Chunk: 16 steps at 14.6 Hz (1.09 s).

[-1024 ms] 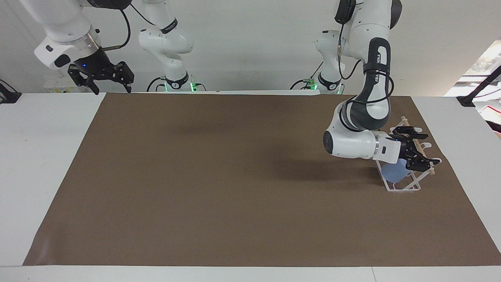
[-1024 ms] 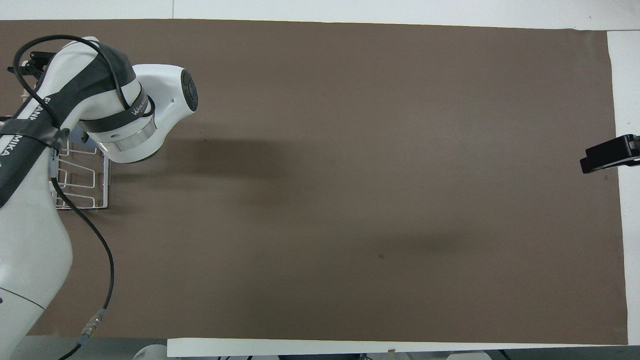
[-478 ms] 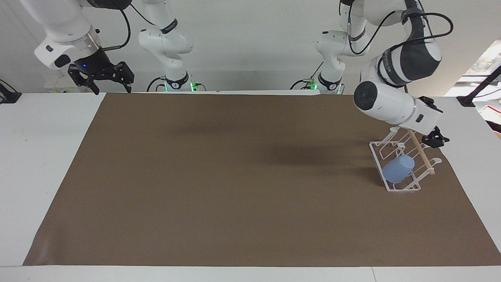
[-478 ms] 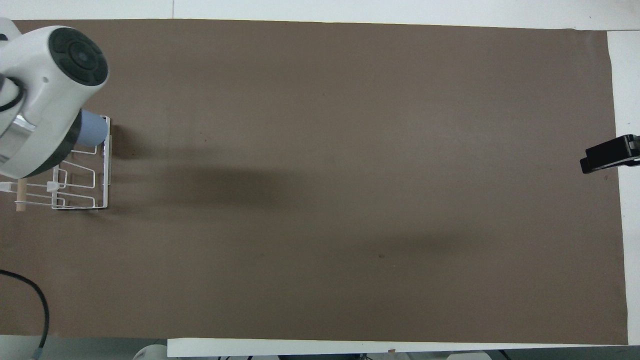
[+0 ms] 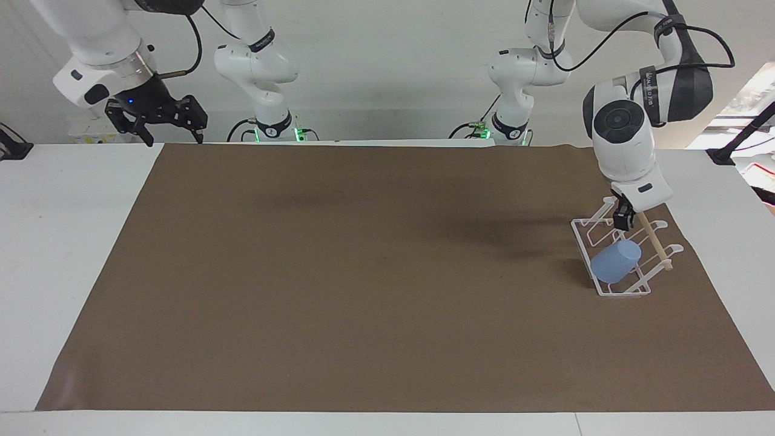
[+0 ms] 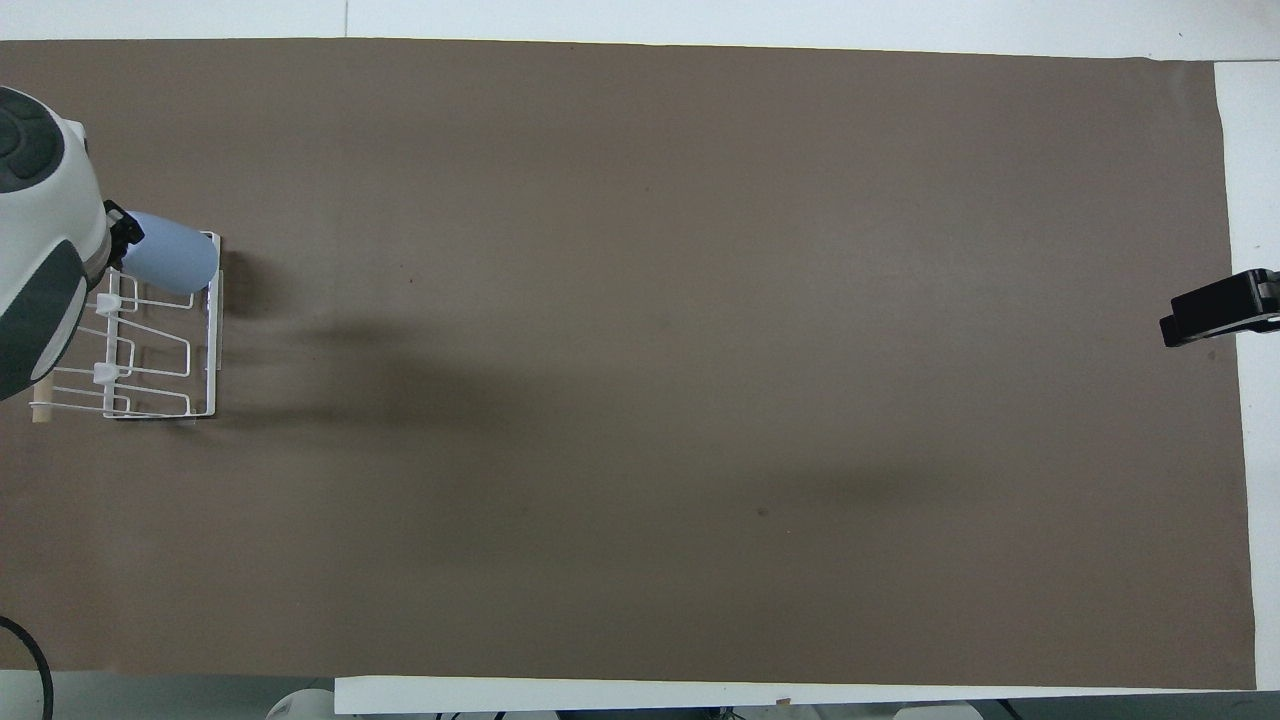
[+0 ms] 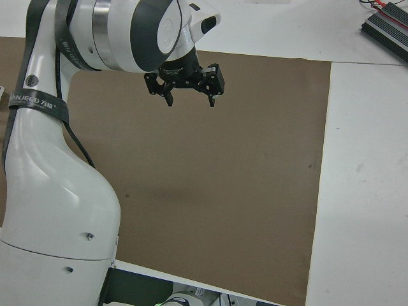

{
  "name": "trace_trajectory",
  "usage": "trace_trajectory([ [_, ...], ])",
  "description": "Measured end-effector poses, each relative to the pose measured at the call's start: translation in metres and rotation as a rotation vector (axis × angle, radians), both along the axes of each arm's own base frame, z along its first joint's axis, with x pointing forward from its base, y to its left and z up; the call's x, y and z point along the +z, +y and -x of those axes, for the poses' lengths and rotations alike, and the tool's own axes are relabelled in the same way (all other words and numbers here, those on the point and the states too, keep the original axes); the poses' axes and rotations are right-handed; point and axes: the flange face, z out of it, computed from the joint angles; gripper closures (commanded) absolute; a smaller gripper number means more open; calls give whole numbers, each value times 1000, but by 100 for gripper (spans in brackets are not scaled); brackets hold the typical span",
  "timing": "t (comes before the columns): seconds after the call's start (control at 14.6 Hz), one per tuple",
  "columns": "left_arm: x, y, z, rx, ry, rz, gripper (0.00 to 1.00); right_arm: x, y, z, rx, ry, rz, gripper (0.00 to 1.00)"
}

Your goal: Hang cup on cup holder

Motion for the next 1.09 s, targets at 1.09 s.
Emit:
trace_trajectory([
  [1.09, 106, -5, 9, -810, 297, 475, 0, 0, 0, 0, 0, 0, 0, 0],
])
